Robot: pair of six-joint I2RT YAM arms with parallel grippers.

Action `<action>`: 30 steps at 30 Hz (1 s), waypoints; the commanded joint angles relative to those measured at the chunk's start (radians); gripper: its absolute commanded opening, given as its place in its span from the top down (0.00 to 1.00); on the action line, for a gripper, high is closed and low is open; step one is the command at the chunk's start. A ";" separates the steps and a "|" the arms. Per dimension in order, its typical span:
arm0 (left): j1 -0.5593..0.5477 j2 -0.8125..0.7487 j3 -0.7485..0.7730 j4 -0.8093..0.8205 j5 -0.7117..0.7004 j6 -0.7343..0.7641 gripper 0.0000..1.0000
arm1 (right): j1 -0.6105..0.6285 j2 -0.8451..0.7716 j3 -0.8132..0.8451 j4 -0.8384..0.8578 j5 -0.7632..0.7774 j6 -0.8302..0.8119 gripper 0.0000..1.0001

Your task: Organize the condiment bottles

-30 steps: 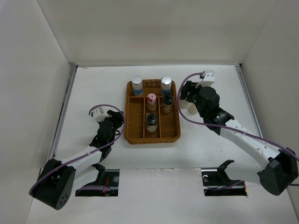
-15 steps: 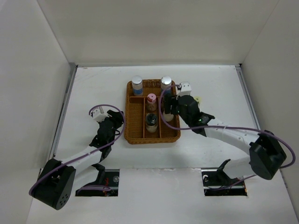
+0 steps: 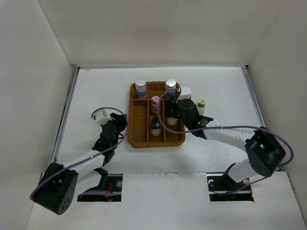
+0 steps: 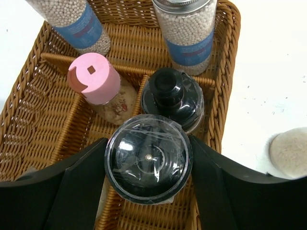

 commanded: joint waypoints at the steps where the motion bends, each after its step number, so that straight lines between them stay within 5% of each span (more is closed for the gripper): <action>1: -0.003 0.003 0.004 0.059 0.008 -0.009 0.53 | 0.023 0.000 0.045 0.103 0.024 -0.010 0.25; 9: -0.009 -0.005 0.003 0.059 0.005 -0.008 0.53 | 0.032 -0.111 0.020 0.053 0.053 -0.038 0.12; 17: -0.009 0.009 0.006 0.059 0.008 -0.011 0.53 | -0.078 -0.296 -0.084 0.022 0.087 0.007 0.18; 22: -0.012 0.001 0.006 0.060 0.007 -0.008 0.53 | -0.240 -0.222 -0.089 -0.013 0.218 0.056 0.32; 27: -0.011 -0.007 0.001 0.060 0.008 -0.008 0.53 | -0.290 -0.077 -0.025 -0.061 0.260 0.047 0.19; 30: -0.008 0.009 0.004 0.060 0.016 -0.014 0.53 | -0.304 -0.011 0.002 -0.070 0.249 0.051 0.22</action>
